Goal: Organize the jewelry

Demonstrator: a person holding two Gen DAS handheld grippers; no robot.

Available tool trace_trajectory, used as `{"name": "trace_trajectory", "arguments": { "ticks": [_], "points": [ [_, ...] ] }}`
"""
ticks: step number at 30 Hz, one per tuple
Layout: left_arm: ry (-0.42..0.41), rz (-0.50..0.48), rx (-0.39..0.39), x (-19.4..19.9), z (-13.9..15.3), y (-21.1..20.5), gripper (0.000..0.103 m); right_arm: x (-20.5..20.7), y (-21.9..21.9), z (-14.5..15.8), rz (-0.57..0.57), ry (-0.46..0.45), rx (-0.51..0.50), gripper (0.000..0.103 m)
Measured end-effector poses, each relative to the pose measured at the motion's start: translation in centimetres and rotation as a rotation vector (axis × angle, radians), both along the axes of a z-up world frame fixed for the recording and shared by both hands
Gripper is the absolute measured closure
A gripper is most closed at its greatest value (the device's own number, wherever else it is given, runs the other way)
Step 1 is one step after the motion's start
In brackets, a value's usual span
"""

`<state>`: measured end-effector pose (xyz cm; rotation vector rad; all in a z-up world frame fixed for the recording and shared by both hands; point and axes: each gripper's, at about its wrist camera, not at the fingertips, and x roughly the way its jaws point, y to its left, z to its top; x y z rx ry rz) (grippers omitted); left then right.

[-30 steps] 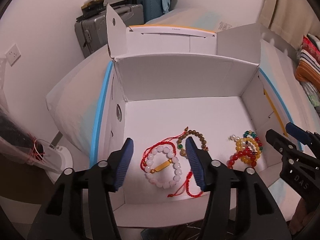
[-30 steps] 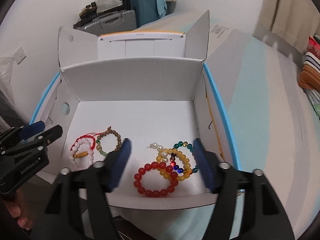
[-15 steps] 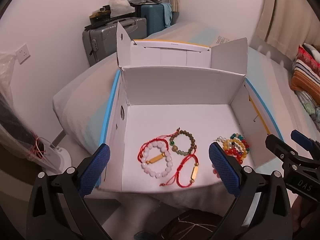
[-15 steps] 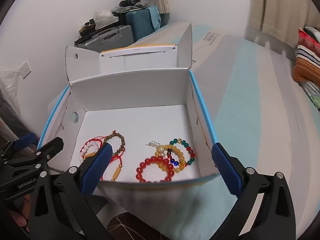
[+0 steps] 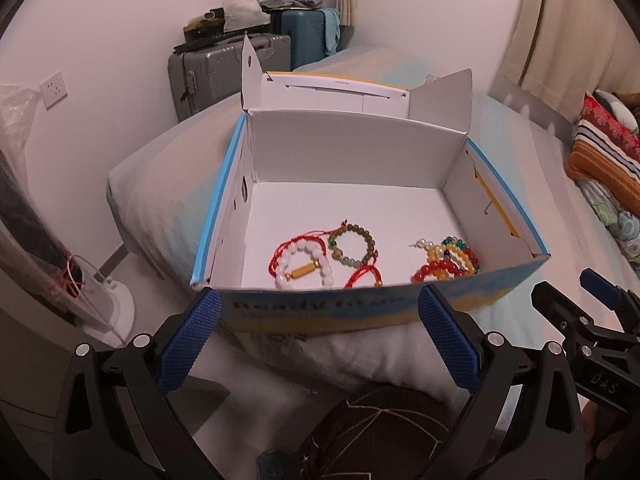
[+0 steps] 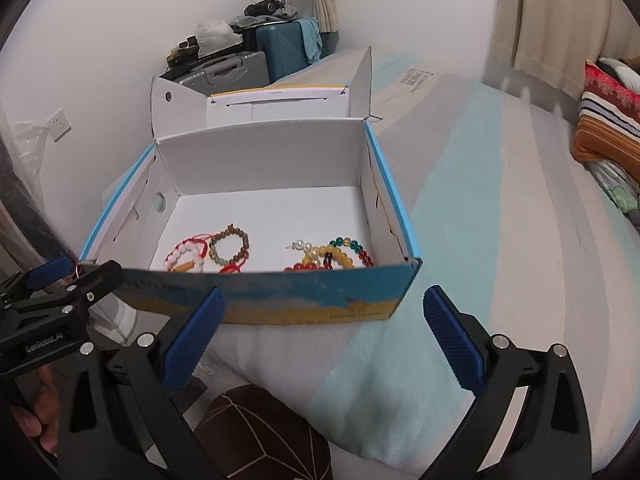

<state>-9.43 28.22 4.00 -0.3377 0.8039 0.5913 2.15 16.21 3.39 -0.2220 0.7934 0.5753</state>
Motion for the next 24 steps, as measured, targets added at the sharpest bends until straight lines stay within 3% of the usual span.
{"name": "trace_trajectory", "arguments": {
  "ticks": [24],
  "points": [
    [0.022,-0.017,0.016,-0.2,-0.7,-1.1,0.006,-0.2,-1.1,-0.1,-0.015,0.008,0.003,0.008]
  ]
}}
